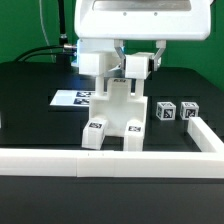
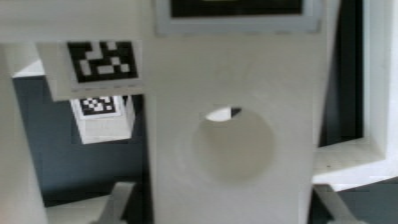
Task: Assemble chair
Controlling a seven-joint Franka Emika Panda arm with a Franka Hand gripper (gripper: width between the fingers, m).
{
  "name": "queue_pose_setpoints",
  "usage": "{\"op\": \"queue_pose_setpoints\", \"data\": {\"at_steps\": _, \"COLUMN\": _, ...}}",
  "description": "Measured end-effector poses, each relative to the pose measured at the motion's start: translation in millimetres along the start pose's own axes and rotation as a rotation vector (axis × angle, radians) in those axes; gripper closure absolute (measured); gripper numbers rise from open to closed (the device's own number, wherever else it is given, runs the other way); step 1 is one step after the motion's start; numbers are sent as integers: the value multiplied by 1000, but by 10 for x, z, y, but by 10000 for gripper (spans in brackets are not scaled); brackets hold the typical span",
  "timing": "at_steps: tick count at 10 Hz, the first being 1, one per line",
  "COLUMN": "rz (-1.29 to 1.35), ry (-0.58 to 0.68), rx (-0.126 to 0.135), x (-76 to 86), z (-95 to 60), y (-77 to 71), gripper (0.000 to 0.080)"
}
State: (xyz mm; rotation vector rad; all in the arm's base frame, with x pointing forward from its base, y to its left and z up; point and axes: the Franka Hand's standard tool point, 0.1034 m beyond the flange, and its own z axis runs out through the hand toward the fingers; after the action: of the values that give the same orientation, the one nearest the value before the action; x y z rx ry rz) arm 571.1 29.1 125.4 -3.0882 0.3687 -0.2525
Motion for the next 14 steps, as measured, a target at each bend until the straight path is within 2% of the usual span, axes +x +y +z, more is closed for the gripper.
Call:
{"op": "queue_pose_setpoints", "data": {"at_steps": 3, "rz": -89, "ry": 7, "rx": -3, "x": 83, "z": -2, "y": 52, "gripper": 514}}
{"op": "queue_pose_setpoints", "data": {"at_steps": 14, "rz": -74, "ry": 6, "rx": 4, "x": 109, "z": 1, "y": 72, "gripper": 514}}
